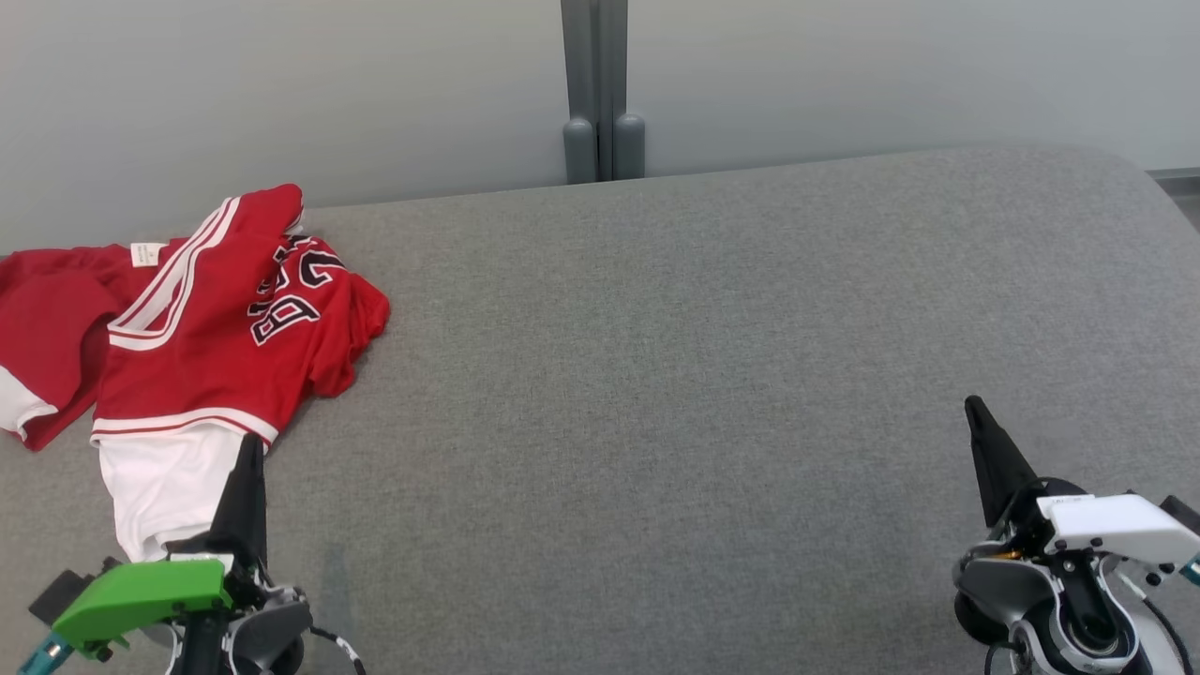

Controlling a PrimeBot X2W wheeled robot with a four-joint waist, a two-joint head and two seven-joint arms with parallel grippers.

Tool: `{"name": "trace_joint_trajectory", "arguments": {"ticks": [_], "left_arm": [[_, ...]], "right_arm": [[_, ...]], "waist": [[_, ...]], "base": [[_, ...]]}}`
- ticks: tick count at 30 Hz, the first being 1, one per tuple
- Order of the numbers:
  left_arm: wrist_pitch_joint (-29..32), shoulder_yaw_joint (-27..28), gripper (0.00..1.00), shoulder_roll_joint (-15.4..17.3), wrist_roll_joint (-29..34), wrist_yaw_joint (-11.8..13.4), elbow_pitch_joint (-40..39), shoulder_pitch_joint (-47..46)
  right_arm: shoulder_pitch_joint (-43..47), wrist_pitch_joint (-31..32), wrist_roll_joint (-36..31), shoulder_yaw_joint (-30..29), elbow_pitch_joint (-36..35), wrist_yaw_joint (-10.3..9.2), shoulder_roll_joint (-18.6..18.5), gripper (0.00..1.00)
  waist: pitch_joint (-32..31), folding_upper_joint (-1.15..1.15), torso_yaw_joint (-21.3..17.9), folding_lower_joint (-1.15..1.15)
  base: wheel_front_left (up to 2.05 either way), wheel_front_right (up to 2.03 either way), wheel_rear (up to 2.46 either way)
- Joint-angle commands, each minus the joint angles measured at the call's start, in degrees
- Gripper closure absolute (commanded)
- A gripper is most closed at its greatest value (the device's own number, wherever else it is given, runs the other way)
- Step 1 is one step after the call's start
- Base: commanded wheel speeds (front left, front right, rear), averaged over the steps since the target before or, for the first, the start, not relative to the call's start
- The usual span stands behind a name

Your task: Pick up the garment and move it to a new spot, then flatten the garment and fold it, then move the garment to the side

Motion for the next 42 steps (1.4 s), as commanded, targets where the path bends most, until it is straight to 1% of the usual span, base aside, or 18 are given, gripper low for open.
{"name": "trace_joint_trajectory", "arguments": {"ticks": [1, 7, 11, 15, 19, 27, 37, 42], "left_arm": [[-0.06, -0.05, 0.00, -0.02, 0.04, 0.00, 0.18, 0.06], [-1.49, -1.30, 0.00, -0.09, 0.51, 0.02, 0.60, 0.64], [-2.66, -2.31, 0.00, -0.06, 1.20, 0.01, 0.60, 0.85], [-3.80, -3.29, 0.00, 0.13, 2.89, 0.00, 0.91, 0.97], [-4.85, -3.78, 0.00, 0.27, 5.92, -0.02, 1.38, 1.00], [-6.78, -4.00, 0.00, 0.15, 14.44, 0.08, 1.66, 1.42], [-8.95, -4.16, 0.00, 0.10, 27.03, 0.76, 0.77, 2.13], [-9.98, -4.75, 0.00, 0.12, 34.36, 0.82, 0.07, 2.72]], "right_arm": [[0.07, -0.05, -0.04, 0.01, 0.15, 0.00, 0.02, 0.00], [0.81, -1.49, -1.01, 0.75, 0.34, -0.01, 0.12, 0.00], [1.10, -2.69, -2.92, 1.47, 0.28, -0.01, -0.08, 0.00], [1.26, -3.79, -6.41, 1.68, 0.05, -0.01, -0.20, 0.00], [1.47, -4.83, -11.07, 1.98, -0.68, 0.00, -0.18, 0.00], [1.83, -6.75, -21.83, 2.96, -2.71, 0.00, -0.29, 0.00], [1.81, -8.96, -34.81, 4.35, -4.31, 0.00, -1.16, 0.00], [1.71, -9.98, -40.77, 4.59, -4.98, 0.00, -1.43, 0.00]], "waist": [[0.00, 0.00, 0.00, 0.00], [0.01, 0.00, 0.01, 0.00], [0.01, 0.00, 0.01, 0.00], [0.02, 0.00, 0.02, 0.00], [0.04, 0.00, 0.05, 0.00], [0.06, 0.00, 0.14, 0.00], [0.10, 0.00, 0.17, 0.00], [0.06, 0.00, 0.20, 0.00]], "base": [[0.00, 0.00, 0.00], [0.00, 0.00, 0.00], [0.00, 0.00, 0.00], [0.00, 0.00, 0.00], [0.00, 0.00, 0.00], [0.00, 0.00, 0.00], [0.00, 0.00, 0.00], [0.00, 0.00, 0.00]]}}
